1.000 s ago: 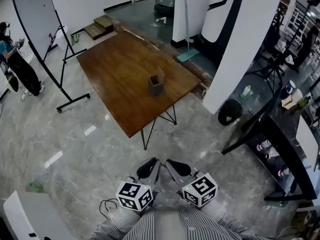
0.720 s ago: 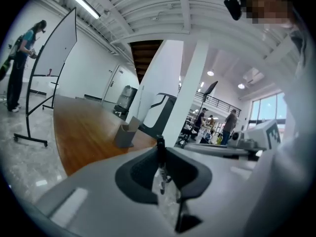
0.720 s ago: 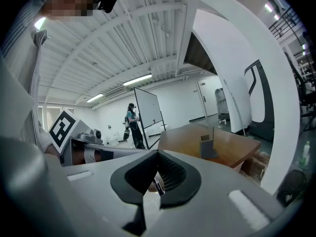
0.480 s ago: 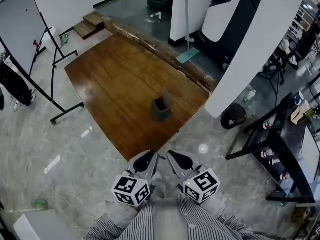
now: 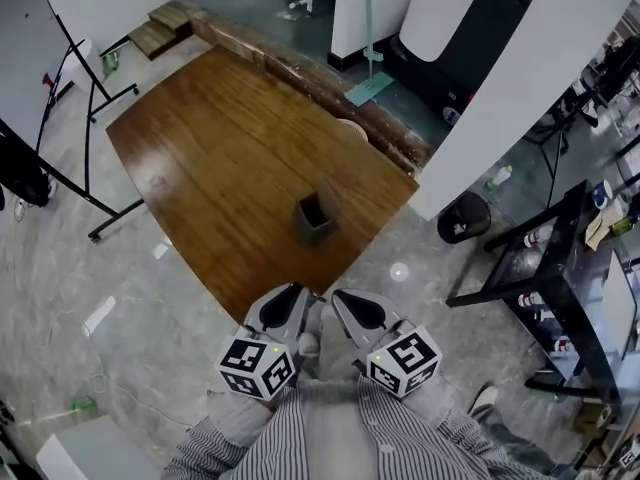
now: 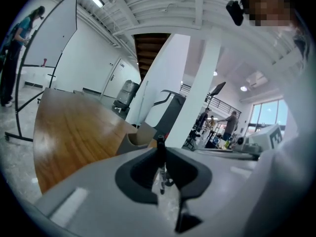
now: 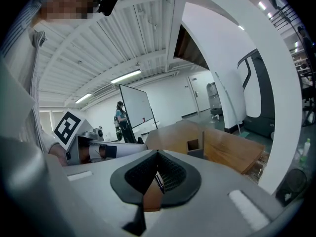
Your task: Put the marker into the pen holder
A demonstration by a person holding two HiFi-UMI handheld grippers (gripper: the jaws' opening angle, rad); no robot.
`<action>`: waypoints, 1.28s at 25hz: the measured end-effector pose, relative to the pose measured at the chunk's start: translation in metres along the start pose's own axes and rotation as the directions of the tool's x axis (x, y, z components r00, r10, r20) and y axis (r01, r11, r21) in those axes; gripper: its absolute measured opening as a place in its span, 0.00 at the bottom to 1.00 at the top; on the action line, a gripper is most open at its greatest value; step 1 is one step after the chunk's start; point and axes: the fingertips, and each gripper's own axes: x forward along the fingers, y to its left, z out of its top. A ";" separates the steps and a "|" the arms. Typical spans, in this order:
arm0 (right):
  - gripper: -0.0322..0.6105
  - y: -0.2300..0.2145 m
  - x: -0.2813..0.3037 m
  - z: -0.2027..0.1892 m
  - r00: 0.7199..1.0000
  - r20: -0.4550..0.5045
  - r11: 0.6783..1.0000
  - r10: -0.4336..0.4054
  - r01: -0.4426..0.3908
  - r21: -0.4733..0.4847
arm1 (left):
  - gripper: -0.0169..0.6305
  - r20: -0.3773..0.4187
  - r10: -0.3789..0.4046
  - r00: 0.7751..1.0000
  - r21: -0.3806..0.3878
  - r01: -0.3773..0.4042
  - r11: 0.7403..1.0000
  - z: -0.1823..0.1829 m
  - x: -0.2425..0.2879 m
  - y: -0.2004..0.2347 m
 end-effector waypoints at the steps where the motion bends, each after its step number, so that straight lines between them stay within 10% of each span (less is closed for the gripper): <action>1: 0.05 -0.004 0.003 0.003 1.000 -0.003 1.000 0.007 -0.007 -0.003 | 0.10 0.004 0.006 1.000 -0.002 -0.006 1.000 0.004 0.005 0.002; 32: 0.05 -0.098 0.067 0.053 0.992 -0.029 0.991 0.126 -0.125 0.054 | 0.10 0.125 0.130 0.984 -0.034 -0.127 0.991 0.105 0.090 0.044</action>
